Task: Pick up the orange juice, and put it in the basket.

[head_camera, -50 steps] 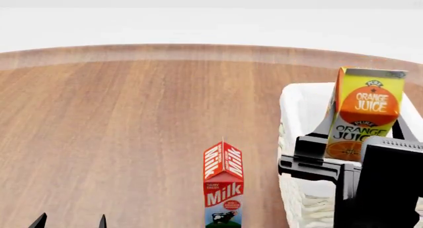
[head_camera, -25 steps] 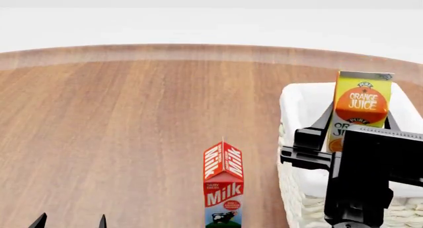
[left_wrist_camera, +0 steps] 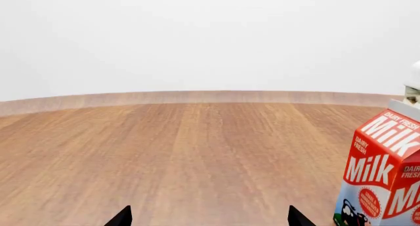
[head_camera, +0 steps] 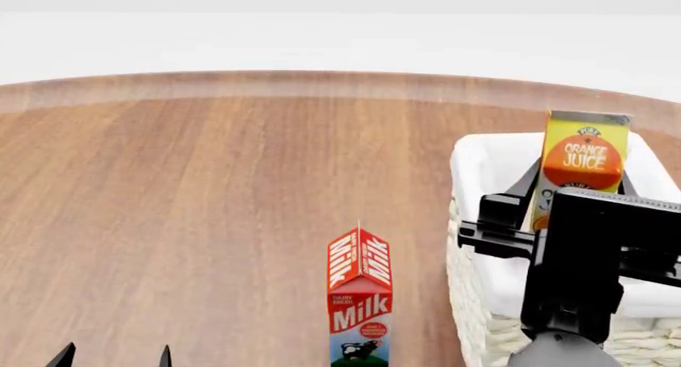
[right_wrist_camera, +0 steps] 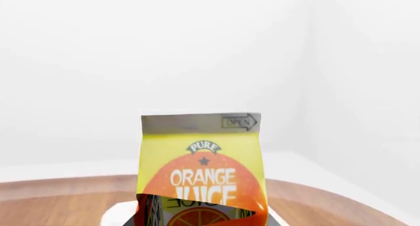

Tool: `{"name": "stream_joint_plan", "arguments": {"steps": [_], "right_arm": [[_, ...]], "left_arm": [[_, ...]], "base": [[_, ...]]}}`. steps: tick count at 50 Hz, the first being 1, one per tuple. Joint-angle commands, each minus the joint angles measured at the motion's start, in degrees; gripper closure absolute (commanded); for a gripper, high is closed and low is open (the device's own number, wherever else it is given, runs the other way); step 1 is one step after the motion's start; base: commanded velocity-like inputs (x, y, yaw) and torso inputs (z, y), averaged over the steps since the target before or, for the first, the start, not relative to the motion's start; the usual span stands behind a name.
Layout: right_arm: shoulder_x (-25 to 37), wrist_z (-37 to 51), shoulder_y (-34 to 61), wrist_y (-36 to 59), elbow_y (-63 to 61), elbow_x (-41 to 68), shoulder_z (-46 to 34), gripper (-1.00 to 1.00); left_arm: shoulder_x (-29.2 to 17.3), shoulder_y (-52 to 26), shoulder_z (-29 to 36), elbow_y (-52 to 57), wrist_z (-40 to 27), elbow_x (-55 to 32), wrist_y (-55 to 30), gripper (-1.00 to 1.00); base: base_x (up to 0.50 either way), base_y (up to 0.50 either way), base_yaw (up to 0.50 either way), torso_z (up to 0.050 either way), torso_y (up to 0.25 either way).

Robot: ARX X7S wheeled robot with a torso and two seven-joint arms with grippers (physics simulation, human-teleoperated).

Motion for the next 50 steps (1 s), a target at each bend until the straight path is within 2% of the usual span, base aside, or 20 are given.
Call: {"name": "stream_joint_plan", "arguments": {"steps": [1, 20, 50], "right_arm": [[-2.36, -2.03, 2.24, 1.04, 4.71, -1.83, 1.15, 1.0], [-4.9, -3.33, 4.49, 1.68, 9.75, -1.5, 1.92, 1.0], [-11.18, -8.1, 5.24, -2.0, 24.23, -3.39, 2.09, 1.0]], "left_arm": [[-0.1, -0.04, 0.15, -0.02, -0.12, -0.11, 0.06, -1.0], [-0.27, -0.12, 0.4, -0.05, -0.32, -0.27, 0.15, -1.0], [-0.52, -0.23, 0.77, -0.09, -0.63, -0.53, 0.29, -1.0]], "base": [[0.0, 0.0, 0.0, 0.0, 0.0], [0.0, 0.0, 0.0, 0.001, 0.001], [0.0, 0.0, 0.0, 0.0, 0.001]]}}
